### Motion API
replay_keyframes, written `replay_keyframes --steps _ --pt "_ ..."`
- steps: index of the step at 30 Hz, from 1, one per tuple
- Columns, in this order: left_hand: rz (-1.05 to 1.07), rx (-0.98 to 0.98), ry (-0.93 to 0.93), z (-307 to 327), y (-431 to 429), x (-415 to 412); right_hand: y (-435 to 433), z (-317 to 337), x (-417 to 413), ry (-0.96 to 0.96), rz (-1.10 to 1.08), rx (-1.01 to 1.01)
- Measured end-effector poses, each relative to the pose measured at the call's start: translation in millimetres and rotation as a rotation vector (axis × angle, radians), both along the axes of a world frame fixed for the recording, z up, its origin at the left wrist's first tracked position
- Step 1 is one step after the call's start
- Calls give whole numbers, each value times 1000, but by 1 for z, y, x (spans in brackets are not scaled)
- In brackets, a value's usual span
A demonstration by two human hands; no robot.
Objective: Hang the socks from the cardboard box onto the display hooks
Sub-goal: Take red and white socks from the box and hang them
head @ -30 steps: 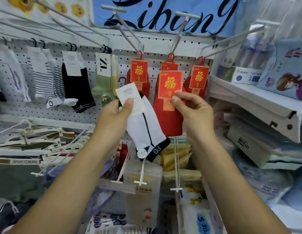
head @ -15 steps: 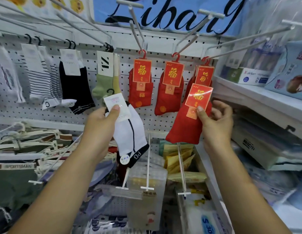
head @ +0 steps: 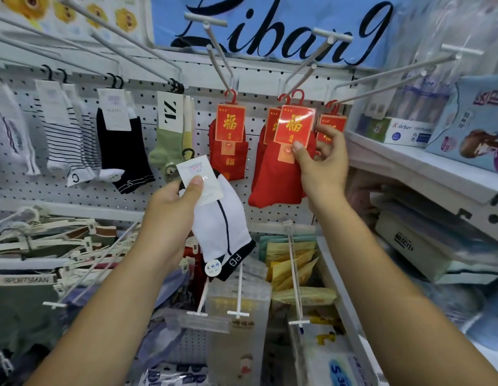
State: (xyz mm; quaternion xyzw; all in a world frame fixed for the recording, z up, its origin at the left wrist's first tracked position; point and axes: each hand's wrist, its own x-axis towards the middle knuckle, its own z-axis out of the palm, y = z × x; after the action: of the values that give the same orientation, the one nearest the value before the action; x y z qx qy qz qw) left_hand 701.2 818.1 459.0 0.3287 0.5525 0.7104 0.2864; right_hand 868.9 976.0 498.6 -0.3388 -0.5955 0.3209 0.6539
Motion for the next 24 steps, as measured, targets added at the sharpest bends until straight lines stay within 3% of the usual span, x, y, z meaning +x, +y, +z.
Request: replay_keyframes --steps 4,10,16,24 --pt "-4 3 14 4 -12 3 12 2 -13 -82 33 95" --pt "-16 -4 -29 8 -27 4 16 -9 -12 -189 18 36" --pt "-6 25 -81 15 -42 13 -30 -18 -7 -148 -75 28" --pt "12 55 -97 10 -87 27 -135 -24 -15 -266 654 -168"
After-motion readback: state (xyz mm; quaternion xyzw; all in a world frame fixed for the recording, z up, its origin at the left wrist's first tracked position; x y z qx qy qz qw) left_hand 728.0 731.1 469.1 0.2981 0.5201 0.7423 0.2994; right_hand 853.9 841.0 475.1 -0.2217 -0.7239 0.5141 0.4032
